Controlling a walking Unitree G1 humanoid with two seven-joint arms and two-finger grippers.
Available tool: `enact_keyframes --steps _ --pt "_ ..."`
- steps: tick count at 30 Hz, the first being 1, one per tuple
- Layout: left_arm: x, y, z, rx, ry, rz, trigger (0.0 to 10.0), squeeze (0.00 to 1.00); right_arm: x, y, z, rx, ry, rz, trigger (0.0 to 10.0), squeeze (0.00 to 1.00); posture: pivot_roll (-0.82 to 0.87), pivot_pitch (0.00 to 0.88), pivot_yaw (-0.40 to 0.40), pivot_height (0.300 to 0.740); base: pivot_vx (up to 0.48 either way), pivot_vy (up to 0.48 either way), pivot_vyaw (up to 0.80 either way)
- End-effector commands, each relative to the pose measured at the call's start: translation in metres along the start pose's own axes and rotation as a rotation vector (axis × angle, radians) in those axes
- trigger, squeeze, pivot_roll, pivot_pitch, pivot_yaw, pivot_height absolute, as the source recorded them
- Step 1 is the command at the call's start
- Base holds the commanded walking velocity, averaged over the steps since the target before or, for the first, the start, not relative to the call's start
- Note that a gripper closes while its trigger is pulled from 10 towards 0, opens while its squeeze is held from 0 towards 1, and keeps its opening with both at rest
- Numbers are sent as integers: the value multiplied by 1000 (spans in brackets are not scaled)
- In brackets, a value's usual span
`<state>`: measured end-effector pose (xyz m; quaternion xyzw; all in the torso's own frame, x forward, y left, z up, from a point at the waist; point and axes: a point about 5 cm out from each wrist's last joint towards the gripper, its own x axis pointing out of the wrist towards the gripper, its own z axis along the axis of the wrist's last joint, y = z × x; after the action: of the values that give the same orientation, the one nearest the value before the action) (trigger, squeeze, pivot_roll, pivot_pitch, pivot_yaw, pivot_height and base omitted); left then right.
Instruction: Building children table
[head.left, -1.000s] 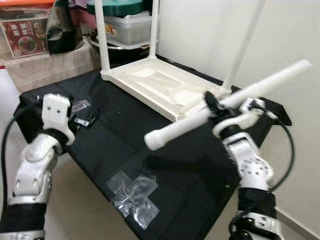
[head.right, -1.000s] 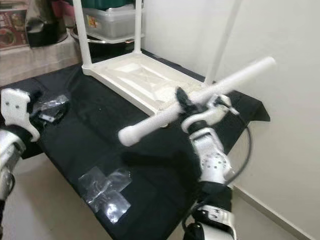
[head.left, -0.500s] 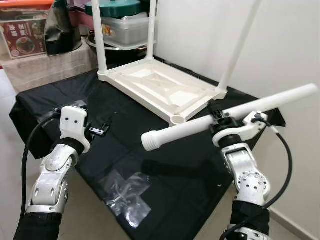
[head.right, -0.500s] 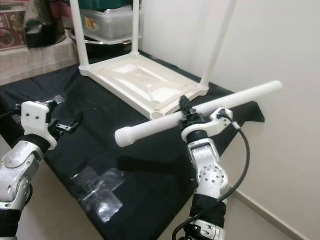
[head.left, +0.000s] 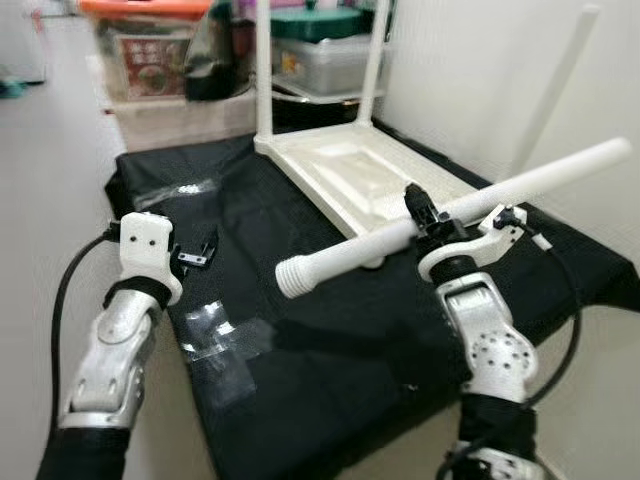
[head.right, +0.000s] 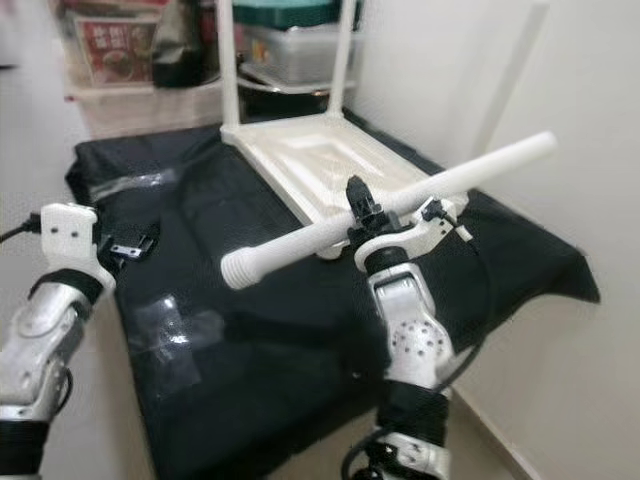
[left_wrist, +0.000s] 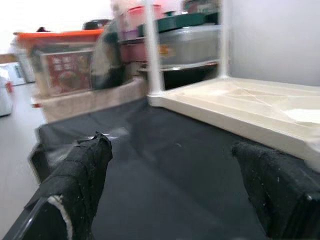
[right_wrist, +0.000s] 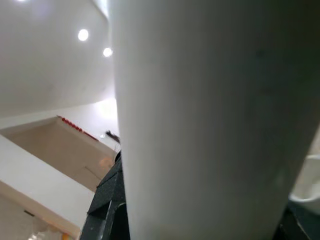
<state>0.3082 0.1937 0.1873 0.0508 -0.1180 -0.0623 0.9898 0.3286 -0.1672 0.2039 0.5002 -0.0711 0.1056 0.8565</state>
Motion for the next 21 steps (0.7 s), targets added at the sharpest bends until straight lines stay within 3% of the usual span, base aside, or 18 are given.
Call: enact_keyframes --steps 1,9,15,21 --pt "-1 -1 3 9 -17 6 10000 0 0 8 6 -8 -25 27 0 0 140 0 -81 740 0 -469 800" --pt "-1 -5 2 -5 -24 -33 10000 0 3 12 14 -42 -26 62 0 0 129 0 -76 740 0 -465 800" --pt "-5 -16 4 -55 -27 -158 10000 0 2 17 16 -82 6 110 0 0 126 0 -78 740 0 0 748" --pt "-11 -18 6 -78 -20 -243 10000 0 5 17 22 -110 15 130 0 0 134 0 -80 740 0 0 0"
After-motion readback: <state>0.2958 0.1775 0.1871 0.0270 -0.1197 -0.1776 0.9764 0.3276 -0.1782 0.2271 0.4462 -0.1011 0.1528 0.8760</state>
